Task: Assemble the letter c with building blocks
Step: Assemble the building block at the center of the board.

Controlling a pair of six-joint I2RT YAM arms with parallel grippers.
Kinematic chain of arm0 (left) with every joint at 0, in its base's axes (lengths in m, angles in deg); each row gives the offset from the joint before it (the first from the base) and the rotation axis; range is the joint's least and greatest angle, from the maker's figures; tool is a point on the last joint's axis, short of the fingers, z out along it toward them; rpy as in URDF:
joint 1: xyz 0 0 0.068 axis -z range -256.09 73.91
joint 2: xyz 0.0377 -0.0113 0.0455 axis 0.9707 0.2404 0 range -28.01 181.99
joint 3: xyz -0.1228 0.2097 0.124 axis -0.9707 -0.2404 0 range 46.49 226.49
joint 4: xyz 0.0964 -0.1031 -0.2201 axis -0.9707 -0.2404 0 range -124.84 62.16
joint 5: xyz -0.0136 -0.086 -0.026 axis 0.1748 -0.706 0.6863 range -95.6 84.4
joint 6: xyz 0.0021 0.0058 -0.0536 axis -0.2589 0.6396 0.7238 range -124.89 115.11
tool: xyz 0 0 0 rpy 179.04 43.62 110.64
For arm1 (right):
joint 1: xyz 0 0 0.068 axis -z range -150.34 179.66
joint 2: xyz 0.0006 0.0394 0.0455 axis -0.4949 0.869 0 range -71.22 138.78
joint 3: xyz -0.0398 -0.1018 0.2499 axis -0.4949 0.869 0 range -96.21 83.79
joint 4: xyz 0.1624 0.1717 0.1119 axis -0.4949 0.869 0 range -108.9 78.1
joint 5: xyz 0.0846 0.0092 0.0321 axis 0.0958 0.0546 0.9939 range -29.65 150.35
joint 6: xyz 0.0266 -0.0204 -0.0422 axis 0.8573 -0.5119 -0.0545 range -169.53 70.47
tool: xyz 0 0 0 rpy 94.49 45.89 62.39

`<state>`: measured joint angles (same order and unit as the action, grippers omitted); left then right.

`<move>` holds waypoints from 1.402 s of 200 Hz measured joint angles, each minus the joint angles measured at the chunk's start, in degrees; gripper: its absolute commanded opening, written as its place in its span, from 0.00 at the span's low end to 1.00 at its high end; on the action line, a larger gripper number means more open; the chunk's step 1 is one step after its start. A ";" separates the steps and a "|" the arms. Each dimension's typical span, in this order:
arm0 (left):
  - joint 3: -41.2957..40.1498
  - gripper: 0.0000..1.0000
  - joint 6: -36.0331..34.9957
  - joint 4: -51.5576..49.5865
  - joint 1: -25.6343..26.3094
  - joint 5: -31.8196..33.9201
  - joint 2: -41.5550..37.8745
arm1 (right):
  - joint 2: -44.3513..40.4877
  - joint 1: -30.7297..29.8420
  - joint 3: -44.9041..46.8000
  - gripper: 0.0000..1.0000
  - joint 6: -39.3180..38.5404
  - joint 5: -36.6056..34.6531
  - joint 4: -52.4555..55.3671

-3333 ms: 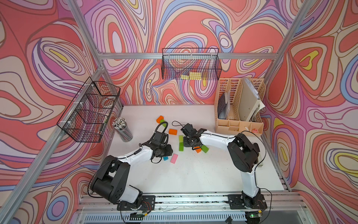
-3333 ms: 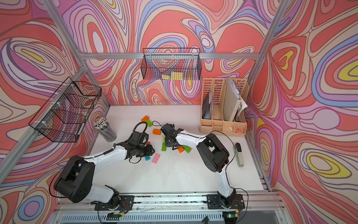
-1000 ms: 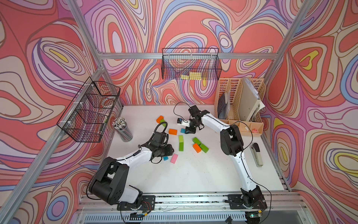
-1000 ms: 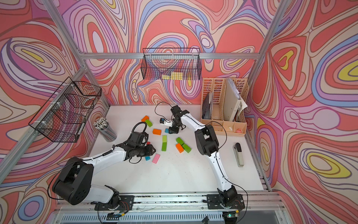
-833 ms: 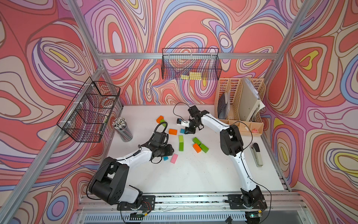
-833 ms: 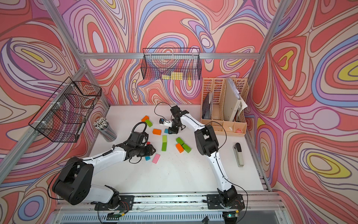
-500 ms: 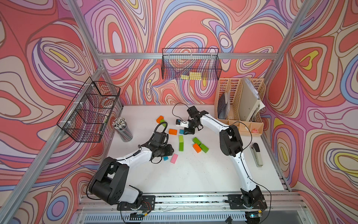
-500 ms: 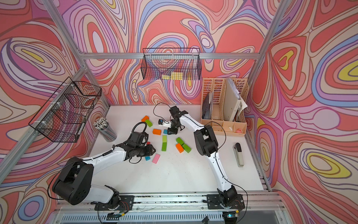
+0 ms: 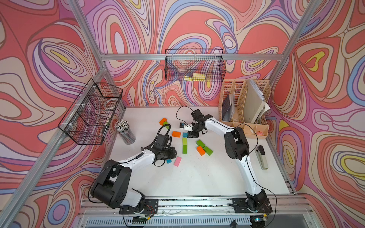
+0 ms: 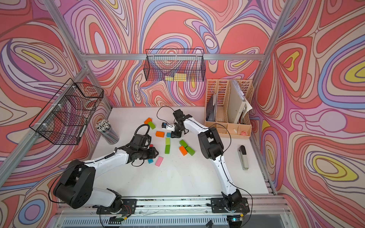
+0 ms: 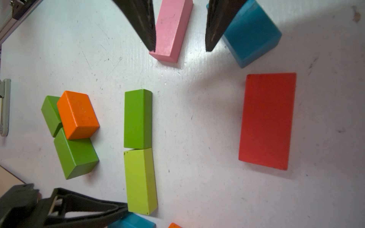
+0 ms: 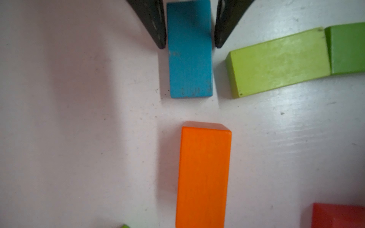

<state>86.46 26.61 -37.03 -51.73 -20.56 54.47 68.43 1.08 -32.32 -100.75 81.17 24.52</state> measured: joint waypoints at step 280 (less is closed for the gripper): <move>0.00 0.44 0.00 0.00 0.00 0.68 -0.70 | 1.07 0.15 -3.10 0.25 -4.87 0.70 5.07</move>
<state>86.46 26.61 -37.03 -51.73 -19.88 53.77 69.50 1.24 -35.42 -105.62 81.87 29.59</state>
